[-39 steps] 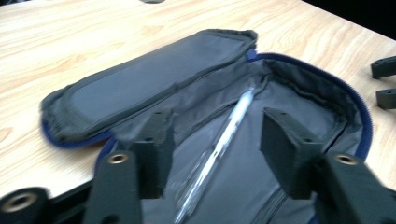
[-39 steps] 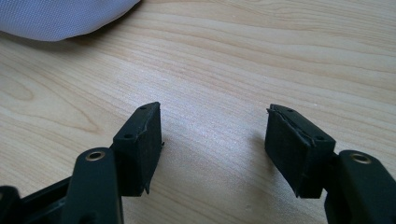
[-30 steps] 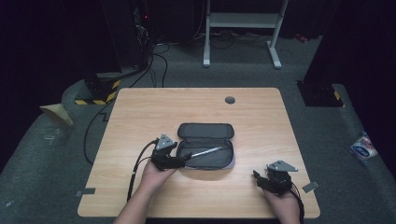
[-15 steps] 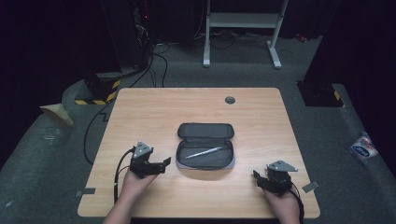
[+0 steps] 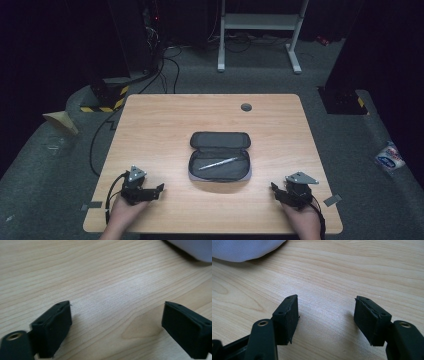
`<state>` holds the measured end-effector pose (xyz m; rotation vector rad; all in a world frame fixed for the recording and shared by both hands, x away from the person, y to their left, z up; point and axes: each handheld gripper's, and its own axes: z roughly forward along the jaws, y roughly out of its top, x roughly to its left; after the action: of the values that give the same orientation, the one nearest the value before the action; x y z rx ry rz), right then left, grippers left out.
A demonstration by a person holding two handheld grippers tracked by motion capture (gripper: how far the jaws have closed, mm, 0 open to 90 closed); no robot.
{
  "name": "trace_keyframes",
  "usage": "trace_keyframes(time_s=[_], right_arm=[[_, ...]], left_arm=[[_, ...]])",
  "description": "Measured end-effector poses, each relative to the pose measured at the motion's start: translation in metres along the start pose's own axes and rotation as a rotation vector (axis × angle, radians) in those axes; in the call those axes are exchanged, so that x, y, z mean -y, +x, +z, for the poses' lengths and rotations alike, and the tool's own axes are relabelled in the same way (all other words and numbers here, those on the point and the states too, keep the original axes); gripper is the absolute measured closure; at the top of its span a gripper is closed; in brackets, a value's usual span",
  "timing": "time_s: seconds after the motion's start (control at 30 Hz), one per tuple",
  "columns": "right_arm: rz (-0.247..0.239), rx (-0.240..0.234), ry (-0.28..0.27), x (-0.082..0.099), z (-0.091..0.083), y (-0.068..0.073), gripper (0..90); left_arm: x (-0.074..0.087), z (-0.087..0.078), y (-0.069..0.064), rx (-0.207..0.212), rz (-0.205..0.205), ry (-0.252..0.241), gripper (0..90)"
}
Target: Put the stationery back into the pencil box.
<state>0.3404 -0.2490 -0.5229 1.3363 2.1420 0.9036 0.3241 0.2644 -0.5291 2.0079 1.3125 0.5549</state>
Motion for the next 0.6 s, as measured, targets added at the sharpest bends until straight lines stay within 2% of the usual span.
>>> trace_keyframes(time_s=[0.03, 0.07, 0.13, 0.17, 0.3, 0.6], right_arm=[[0.003, 0.0, 0.001, 0.0, 0.0, -0.0001, 36.0], [0.003, 0.0, 0.001, 0.0, 0.0, -0.0001, 36.0], [0.005, 0.002, 0.0, -0.0001, 0.0003, -0.0004, 36.0], [0.011, 0.001, 0.002, -0.0001, 0.0002, -0.0003, 36.1], [0.011, 0.003, 0.002, -0.0001, 0.0002, -0.0002, 36.1], [-0.001, 0.019, -0.003, 0.0, 0.0, 0.0013, 36.1]], left_arm=[[0.0008, 0.0001, -0.0028, -0.017, 0.008, -0.002, 9.2], [0.0008, 0.0001, -0.0028, -0.017, 0.008, -0.002, 9.2], [0.0016, -0.0007, -0.0069, -0.014, 0.015, -0.012, 13.8], [0.0019, -0.0014, -0.0094, 0.006, 0.031, -0.017, 15.7], [0.0018, -0.0012, -0.0079, 0.023, 0.032, -0.019, 15.9], [0.0017, -0.0011, -0.0067, 0.02, 0.034, -0.021, 16.6]])
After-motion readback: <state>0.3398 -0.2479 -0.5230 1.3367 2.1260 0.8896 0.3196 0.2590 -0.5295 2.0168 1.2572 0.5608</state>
